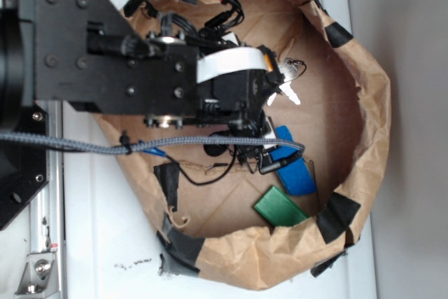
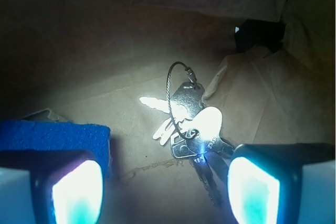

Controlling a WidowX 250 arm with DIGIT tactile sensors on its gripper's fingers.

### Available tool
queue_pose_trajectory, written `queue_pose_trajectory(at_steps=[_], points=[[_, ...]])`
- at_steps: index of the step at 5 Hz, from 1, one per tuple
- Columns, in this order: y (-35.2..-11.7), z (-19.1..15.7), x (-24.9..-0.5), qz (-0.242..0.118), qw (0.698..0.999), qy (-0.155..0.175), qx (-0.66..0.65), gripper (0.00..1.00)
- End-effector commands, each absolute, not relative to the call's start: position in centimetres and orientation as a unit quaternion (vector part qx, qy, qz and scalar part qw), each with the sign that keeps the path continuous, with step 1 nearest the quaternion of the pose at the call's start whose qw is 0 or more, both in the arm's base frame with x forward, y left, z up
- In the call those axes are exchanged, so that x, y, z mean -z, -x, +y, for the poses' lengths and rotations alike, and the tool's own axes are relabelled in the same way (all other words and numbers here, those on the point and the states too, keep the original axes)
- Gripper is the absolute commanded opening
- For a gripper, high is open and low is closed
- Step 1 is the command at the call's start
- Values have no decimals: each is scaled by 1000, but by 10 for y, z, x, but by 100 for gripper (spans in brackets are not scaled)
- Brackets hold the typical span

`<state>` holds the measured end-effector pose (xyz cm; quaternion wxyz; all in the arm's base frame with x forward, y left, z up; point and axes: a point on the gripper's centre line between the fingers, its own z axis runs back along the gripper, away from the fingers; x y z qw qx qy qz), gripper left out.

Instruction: Grab the silver keys.

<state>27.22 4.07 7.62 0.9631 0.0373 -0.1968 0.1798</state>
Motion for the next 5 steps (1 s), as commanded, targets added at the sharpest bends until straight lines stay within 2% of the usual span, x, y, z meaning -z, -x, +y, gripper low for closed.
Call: queue_pose_trajectory(at_steps=[1, 2, 3, 5], points=[[-277, 42, -91, -218, 958, -33, -181, 100], [-277, 50, -86, -214, 961, -36, -174, 100], [-278, 60, -83, -230, 957, -30, -172, 100], [-296, 62, -66, -246, 949, -51, -193, 100]])
